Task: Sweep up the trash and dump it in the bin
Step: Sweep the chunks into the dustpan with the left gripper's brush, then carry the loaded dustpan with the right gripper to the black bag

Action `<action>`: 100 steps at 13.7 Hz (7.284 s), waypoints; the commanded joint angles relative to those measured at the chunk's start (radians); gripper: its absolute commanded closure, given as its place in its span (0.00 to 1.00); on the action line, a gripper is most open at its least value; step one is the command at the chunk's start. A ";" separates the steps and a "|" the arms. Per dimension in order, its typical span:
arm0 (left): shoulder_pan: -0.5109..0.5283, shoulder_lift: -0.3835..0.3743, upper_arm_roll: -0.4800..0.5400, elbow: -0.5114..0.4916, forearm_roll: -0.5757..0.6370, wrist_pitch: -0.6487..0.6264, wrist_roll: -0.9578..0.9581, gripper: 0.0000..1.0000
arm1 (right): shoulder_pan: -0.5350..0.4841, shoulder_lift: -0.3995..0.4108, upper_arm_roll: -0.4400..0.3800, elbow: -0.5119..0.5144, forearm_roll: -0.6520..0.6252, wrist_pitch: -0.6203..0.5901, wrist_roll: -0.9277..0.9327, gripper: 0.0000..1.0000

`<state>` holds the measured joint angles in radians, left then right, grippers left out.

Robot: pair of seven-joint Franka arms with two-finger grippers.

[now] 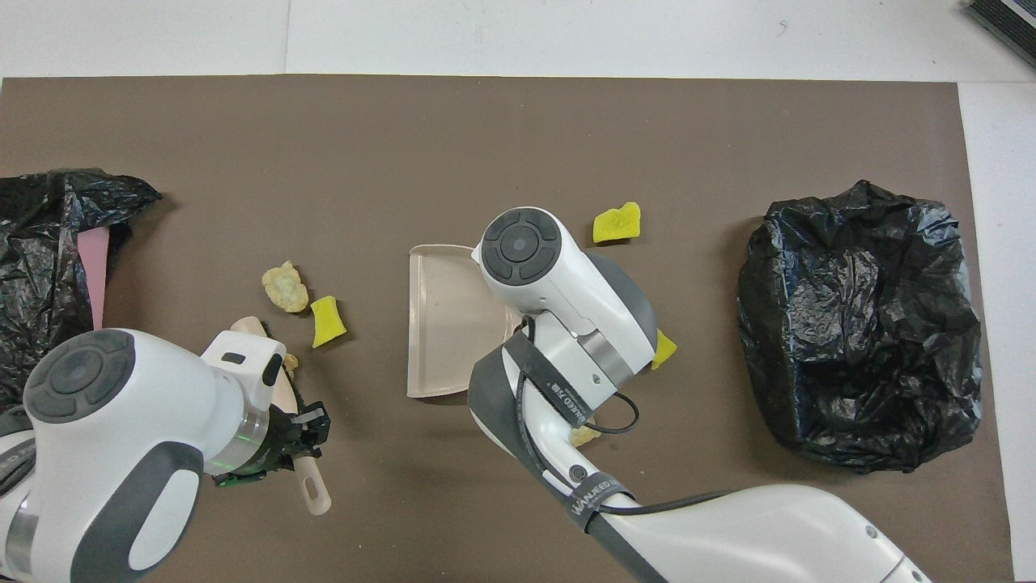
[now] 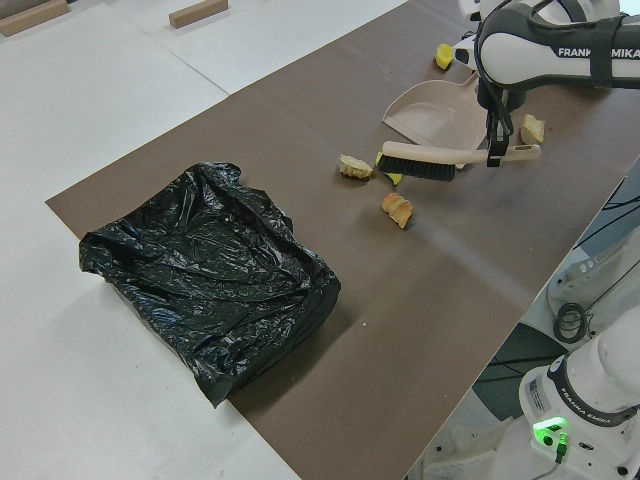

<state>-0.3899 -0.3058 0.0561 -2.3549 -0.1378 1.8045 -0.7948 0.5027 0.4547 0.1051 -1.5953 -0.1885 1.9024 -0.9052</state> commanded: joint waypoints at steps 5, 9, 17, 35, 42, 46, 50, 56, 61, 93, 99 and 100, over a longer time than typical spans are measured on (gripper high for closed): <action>0.074 -0.078 -0.013 -0.220 0.027 0.088 -0.017 1.00 | 0.020 -0.031 0.004 -0.063 -0.029 0.024 0.083 1.00; 0.052 -0.033 -0.019 -0.236 0.027 0.239 0.043 1.00 | 0.020 -0.033 0.004 -0.064 -0.031 0.023 0.109 1.00; 0.008 0.148 -0.013 -0.063 0.032 0.290 0.313 1.00 | 0.022 -0.033 0.004 -0.063 -0.032 0.023 0.141 1.00; 0.002 0.257 -0.022 0.006 0.124 0.381 0.641 1.00 | 0.022 -0.033 0.005 -0.063 -0.032 0.023 0.144 1.00; -0.168 0.243 -0.027 0.008 -0.167 0.374 0.787 1.00 | 0.022 -0.033 0.005 -0.063 -0.032 0.024 0.144 1.00; -0.150 0.218 -0.013 0.043 -0.240 0.320 0.770 1.00 | 0.019 -0.030 0.005 -0.057 -0.031 0.027 0.144 1.00; -0.025 0.202 -0.009 0.091 -0.192 0.176 0.691 1.00 | 0.013 -0.024 0.005 -0.054 -0.029 0.069 0.144 1.00; 0.048 0.153 -0.009 0.054 0.007 0.115 0.563 1.00 | -0.033 -0.065 0.007 -0.051 -0.019 0.084 0.120 1.00; 0.010 0.073 -0.033 -0.044 0.009 0.108 0.531 1.00 | -0.157 -0.223 0.008 -0.107 -0.012 0.040 -0.067 1.00; -0.292 0.141 -0.030 -0.090 -0.100 0.457 0.246 0.00 | -0.728 -0.358 -0.007 -0.003 -0.062 -0.787 0.347 1.00; -0.062 0.226 -0.030 0.035 -0.089 0.380 0.538 0.00 | -0.740 -0.306 -0.004 0.101 -0.058 -0.922 0.345 1.00; -0.031 0.252 -0.028 0.081 -0.085 0.345 0.590 0.00 | -0.745 -0.297 -0.004 0.119 -0.062 -0.954 0.344 1.00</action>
<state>-0.4808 -0.1100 0.0368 -2.3702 -0.2285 2.2254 -0.2803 -0.2255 0.1097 0.0871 -1.5614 -0.2406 1.0208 -0.5761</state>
